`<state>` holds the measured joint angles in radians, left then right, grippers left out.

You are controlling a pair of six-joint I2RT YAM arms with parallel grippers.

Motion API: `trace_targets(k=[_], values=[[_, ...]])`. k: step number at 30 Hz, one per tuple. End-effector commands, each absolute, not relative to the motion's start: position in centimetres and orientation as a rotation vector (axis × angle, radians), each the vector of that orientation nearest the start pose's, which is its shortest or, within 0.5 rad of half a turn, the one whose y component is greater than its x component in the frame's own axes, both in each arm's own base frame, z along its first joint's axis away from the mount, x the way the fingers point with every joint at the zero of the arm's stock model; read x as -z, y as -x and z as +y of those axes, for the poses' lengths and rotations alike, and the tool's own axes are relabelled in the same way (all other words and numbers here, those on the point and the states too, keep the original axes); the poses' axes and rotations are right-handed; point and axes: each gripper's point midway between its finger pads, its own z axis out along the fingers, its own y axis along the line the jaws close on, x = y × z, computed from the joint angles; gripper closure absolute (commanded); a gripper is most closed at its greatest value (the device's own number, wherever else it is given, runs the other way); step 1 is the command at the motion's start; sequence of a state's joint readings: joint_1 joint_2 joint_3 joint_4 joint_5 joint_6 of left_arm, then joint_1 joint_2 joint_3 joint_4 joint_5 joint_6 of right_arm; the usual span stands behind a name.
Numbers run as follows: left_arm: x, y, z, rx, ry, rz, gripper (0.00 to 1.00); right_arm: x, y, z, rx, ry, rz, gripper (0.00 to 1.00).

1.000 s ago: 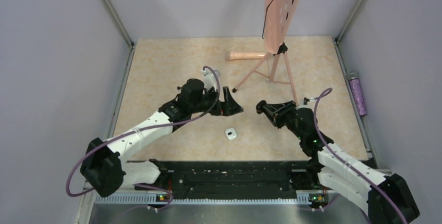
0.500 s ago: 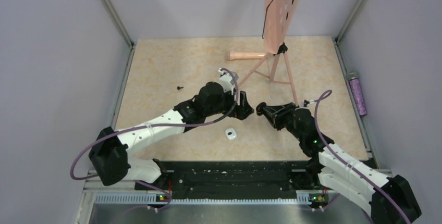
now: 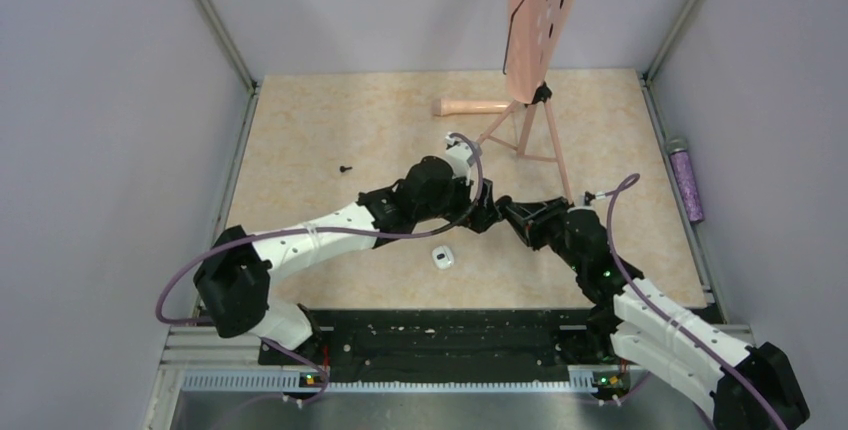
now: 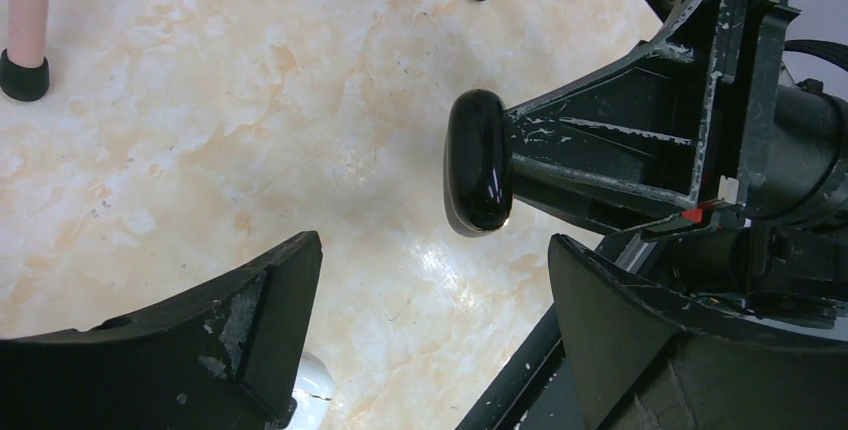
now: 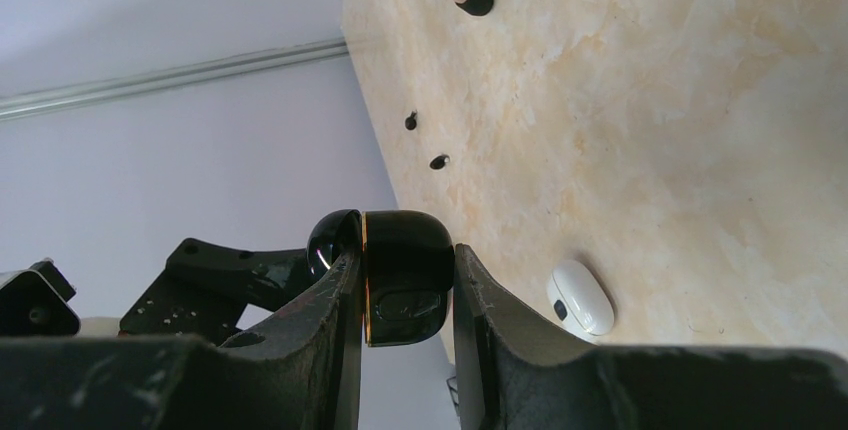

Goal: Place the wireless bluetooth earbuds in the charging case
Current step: Open the charging case.

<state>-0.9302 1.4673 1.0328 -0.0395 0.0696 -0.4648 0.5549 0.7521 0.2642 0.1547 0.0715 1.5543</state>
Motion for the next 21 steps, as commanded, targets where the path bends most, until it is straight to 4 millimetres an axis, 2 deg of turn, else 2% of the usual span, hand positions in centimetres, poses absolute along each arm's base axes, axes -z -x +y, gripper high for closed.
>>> trace_targets(k=[1,7,21], values=[[-19.8,-24.8,-38.1,0.907,-0.563,2.055,0.12,-18.5,-25.2,19.4,-1.361,-1.022,1.784,1.0],[-19.0,-25.5,-38.0,0.856,-0.546,2.082,0.13,-18.6,-25.1,19.4,-1.375,-1.015,1.774,1.0],[-20.3,-28.1,-36.1,0.724,-0.367,2.043,0.13,-18.8,-24.8,19.1,-1.381,-1.009,1.76,1.0]])
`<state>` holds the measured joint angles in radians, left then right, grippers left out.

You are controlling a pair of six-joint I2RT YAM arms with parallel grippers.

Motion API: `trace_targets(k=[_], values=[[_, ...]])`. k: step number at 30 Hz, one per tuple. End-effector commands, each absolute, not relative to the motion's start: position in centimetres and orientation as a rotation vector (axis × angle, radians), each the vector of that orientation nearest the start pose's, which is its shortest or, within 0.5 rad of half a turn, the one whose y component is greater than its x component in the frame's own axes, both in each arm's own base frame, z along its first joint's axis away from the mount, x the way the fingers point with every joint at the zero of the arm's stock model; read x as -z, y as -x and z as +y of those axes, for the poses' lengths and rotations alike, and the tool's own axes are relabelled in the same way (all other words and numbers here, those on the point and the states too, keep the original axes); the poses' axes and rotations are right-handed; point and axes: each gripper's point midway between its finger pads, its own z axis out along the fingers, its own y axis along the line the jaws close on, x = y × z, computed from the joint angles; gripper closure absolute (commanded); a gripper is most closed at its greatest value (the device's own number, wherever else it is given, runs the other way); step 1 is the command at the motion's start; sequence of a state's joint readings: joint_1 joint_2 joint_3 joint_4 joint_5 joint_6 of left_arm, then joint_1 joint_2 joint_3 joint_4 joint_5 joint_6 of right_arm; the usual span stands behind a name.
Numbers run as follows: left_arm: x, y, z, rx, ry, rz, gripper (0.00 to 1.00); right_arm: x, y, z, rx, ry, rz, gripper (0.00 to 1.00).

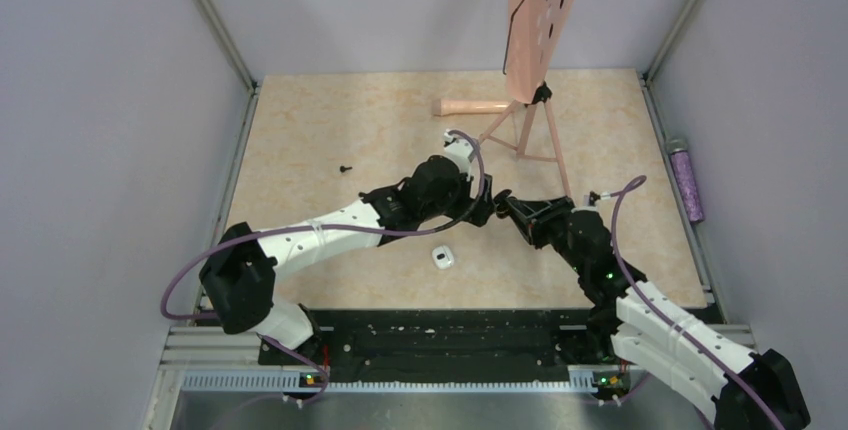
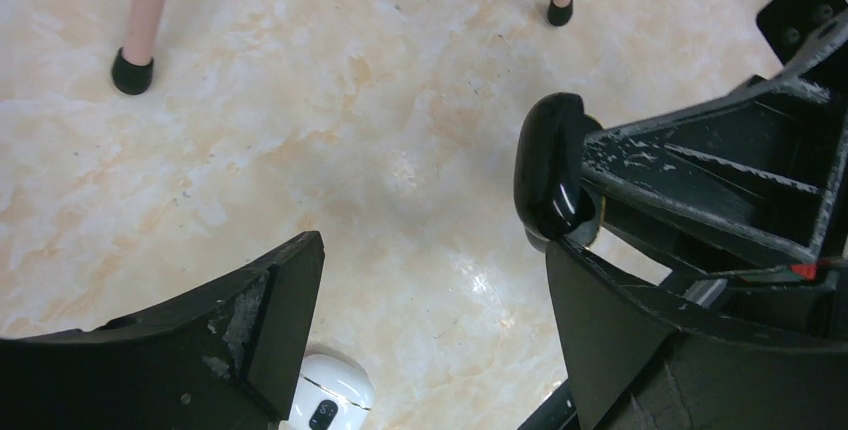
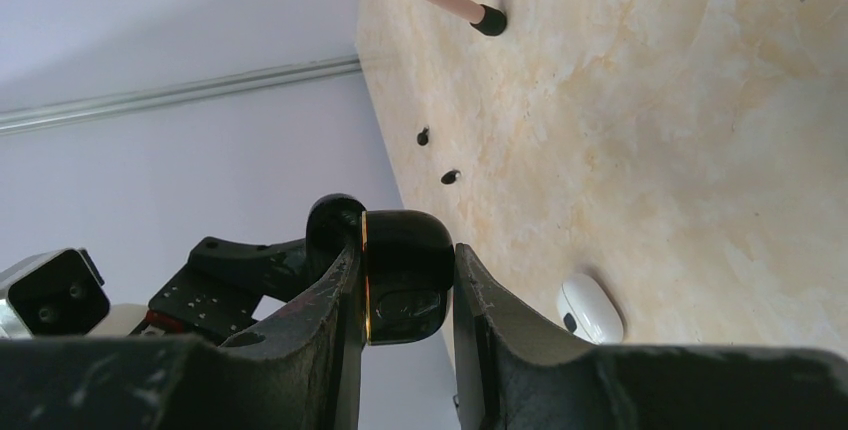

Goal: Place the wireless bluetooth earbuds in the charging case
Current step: Open the charging case.

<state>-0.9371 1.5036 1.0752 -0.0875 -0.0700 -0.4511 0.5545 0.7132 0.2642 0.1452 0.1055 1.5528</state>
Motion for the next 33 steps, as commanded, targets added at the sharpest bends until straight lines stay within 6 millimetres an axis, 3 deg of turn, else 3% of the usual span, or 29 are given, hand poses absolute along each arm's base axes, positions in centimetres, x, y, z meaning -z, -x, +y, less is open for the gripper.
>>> trace_targets(k=[1,11,16,24,33], values=[[-20.5,-28.2,-36.0,0.721,-0.348,2.041,0.13,-18.8,-24.8,19.1,-1.381,-1.009,1.76,1.0],[-21.4,-27.9,-34.8,0.738,-0.239,2.07,0.09,-18.9,-24.9,18.6,-1.37,-1.014,1.733,1.0],[-21.6,-26.7,-33.5,0.803,-0.031,2.144,0.16,-19.4,-25.1,17.9,-1.376,-1.039,1.668,1.0],[-22.5,-25.2,-34.4,1.16,0.267,2.117,0.15,-20.6,-25.6,17.9,-1.452,-1.015,1.566,1.0],[-24.5,-21.9,-36.0,1.536,0.131,1.924,0.14,-20.6,-25.7,18.5,-1.515,-1.03,1.547,1.0]])
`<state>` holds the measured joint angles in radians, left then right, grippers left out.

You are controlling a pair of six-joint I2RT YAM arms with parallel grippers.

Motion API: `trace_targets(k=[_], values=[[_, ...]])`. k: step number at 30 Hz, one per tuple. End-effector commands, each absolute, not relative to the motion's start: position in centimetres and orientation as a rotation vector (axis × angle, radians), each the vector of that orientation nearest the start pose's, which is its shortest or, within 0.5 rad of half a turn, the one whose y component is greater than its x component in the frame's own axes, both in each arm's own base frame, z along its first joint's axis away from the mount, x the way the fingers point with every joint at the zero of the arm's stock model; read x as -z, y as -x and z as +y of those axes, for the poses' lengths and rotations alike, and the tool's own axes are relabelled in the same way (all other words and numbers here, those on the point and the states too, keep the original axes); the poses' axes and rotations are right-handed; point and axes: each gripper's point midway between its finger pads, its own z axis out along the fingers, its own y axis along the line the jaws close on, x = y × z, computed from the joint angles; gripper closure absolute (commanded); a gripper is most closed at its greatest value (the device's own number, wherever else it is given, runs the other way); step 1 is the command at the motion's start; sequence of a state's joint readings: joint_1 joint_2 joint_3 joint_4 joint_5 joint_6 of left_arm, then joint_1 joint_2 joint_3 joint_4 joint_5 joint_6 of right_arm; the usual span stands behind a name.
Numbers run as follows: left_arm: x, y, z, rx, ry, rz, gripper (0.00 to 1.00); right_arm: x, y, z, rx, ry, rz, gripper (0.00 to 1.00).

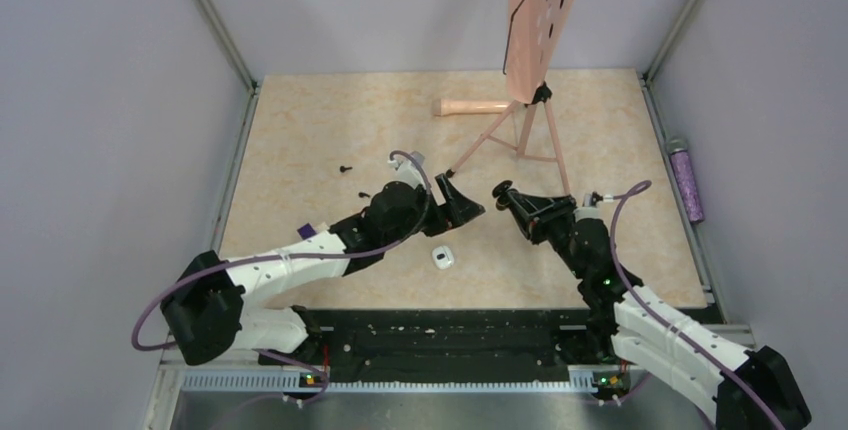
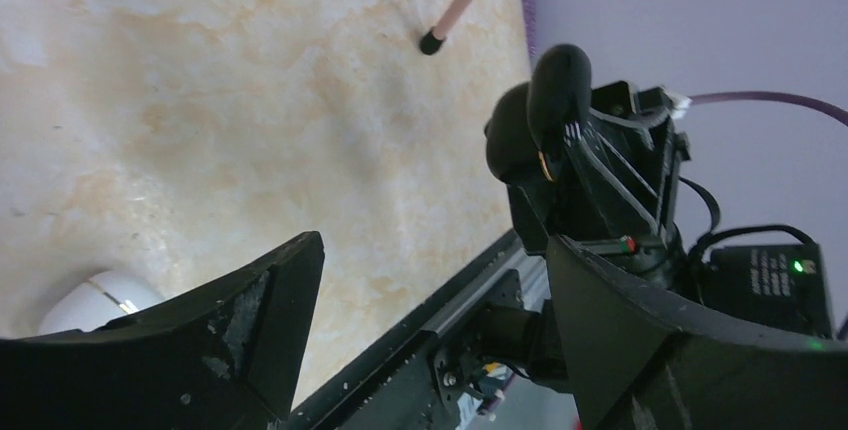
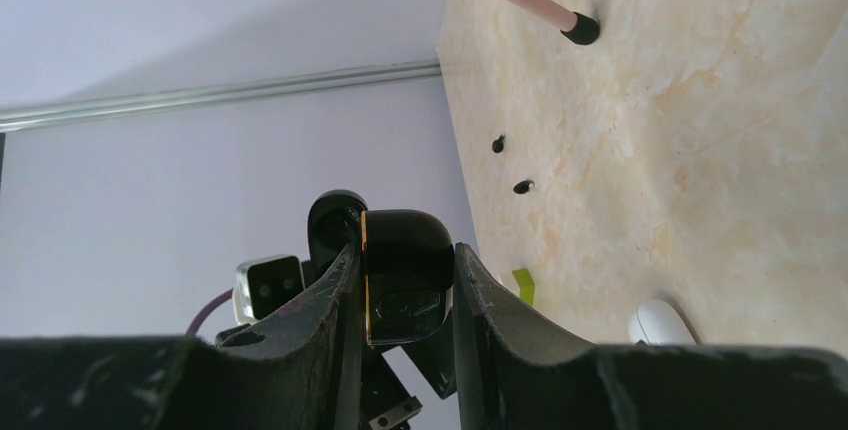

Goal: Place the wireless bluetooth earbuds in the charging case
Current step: Open the charging case, then pass from the right arm to the left

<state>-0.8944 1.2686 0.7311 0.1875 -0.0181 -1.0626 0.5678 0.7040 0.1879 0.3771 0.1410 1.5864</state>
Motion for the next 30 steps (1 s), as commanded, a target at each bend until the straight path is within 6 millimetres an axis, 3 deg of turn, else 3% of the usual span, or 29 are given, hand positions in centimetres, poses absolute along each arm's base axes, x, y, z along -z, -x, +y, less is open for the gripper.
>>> trace_targets(k=[1,10,14,24,30], values=[[-24.5,-21.7,-36.2,1.555,0.11,1.918,0.15,-20.7,-25.7,18.6,-1.524,-1.029,1.544,1.0],[-24.6,-21.1,-38.3,1.69,0.04,1.894,0.19,-21.4,-25.7,18.8,-1.54,-1.021,1.544,1.0],[-24.3,-21.1,-39.1,1.728,0.016,1.918,0.25,-21.6,-25.6,18.9,-1.546,-1.006,1.543,1.0],[-23.6,-21.6,-39.0,1.783,0.064,1.901,0.33,-21.8,-25.2,19.1,-1.58,-1.001,1.542,1.0],[-23.5,-22.7,-39.1,1.729,0.093,1.902,0.41,-21.9,-25.1,19.2,-1.61,-1.041,1.541,1.0]])
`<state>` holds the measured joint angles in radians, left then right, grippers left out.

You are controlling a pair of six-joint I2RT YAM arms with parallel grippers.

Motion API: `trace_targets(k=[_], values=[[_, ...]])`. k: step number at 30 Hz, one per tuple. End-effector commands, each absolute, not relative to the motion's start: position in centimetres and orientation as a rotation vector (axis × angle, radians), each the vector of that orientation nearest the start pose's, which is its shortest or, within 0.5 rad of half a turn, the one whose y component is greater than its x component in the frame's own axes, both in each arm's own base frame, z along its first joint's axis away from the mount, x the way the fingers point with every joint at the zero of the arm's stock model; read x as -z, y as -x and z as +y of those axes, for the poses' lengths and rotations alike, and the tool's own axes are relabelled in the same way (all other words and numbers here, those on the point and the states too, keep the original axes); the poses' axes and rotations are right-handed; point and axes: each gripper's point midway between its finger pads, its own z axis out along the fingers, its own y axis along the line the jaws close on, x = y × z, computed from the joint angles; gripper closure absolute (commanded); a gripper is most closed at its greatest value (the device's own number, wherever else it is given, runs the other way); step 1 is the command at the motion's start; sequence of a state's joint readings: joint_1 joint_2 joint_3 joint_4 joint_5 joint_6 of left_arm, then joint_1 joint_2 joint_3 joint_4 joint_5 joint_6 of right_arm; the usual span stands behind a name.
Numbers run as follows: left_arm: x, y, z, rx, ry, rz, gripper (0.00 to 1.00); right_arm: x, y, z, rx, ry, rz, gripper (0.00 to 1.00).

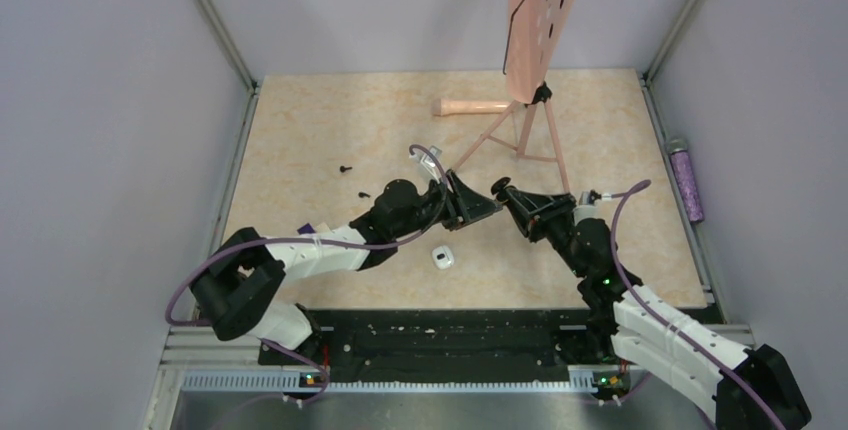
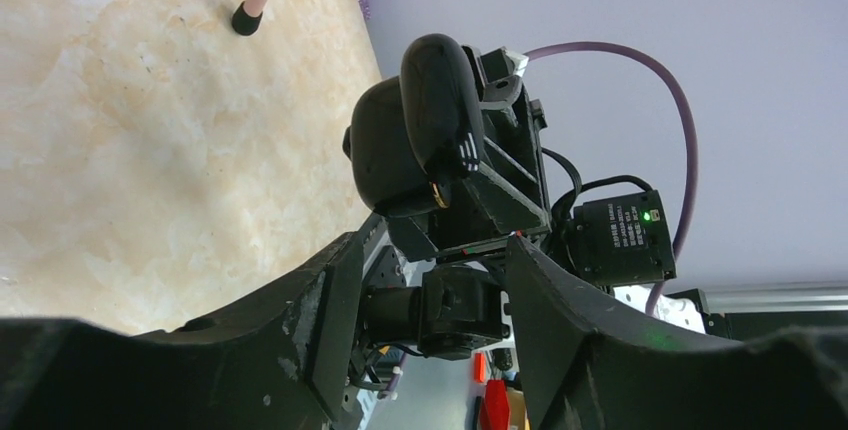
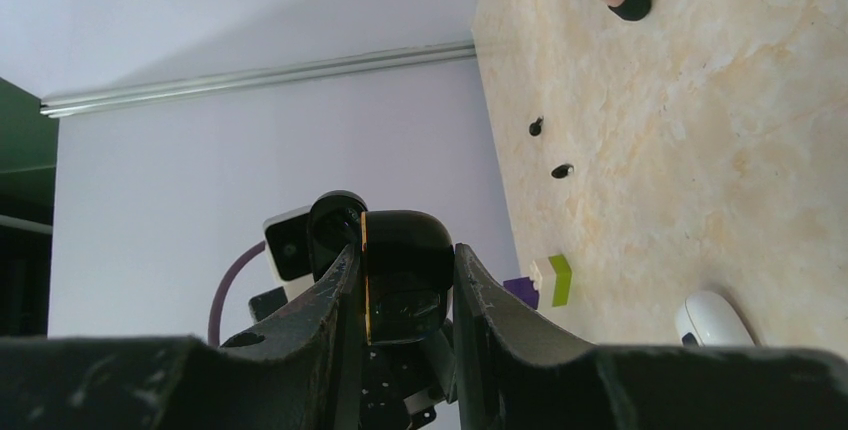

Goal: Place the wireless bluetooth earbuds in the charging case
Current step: Pass from the right arm to the left

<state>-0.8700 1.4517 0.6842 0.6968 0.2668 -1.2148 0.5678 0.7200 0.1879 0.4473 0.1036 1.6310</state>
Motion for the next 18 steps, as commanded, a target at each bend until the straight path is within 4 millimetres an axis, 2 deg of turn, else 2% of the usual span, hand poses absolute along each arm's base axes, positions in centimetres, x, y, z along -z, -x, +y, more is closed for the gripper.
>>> trace_targets(k=[1,5,10,14,18], values=[[-23.5,-22.8,-39.1,1.721,0.09,1.905,0.42,-21.8,-25.2,19.2,-1.615,-1.067,1.543,1.0],[-23.8,-22.8,-39.1,1.71,0.063,1.892,0.41,-20.4,-25.3,19.0,-1.596,-1.236,1.577,1.0],[-23.6,-22.9,-38.5,1.667,0.071,1.902,0.3,-20.4,-25.4,18.9,-1.56,-1.385,1.536,1.0],[-23.4,-23.3,-37.8,1.625,0.115,1.909,0.28,-20.2,-25.7,18.8,-1.512,-1.479,1.496,1.0],[-23.4,-23.5,-37.5,1.585,0.128,1.926,0.27,-20.0,-25.7,19.7,-1.514,-1.516,1.513,1.0]])
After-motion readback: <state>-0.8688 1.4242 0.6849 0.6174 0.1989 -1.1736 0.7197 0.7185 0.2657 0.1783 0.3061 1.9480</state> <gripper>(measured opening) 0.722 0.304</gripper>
